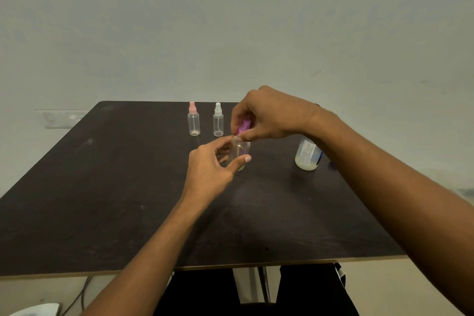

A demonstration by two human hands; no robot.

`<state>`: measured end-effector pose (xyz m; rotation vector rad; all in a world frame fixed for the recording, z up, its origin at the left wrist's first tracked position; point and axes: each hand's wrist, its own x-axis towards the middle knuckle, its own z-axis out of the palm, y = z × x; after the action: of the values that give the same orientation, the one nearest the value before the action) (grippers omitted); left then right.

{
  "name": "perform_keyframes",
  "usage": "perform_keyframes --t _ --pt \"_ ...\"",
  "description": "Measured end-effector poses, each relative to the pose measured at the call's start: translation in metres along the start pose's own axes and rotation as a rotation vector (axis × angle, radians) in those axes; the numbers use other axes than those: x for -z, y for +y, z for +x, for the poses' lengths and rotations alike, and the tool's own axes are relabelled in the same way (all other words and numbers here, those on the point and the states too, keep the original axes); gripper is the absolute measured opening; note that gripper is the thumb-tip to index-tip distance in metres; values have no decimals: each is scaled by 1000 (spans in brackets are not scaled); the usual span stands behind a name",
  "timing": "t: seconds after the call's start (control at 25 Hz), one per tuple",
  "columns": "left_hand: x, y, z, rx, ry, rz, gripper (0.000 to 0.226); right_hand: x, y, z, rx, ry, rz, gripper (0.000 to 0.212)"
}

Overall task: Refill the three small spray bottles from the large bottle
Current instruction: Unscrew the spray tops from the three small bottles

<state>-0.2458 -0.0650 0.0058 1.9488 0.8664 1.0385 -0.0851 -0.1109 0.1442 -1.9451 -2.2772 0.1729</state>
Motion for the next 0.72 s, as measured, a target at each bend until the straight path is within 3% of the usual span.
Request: perform_keyframes --t 0.12,0.28,0.52,0.72 --pt "0 -1 0 6 -3 -2 51 2 1 -1 66 -16 13 18" --pt "-1 -1 0 2 0 14 56 -7 -2 2 -63 124 27 27" --pt "-2 -4 0 -7 1 20 56 -1 -6 -1 -30 29 -17 9" --pt "-2 -8 -2 -13 -4 -12 51 11 -2 -10 -2 67 12 17"
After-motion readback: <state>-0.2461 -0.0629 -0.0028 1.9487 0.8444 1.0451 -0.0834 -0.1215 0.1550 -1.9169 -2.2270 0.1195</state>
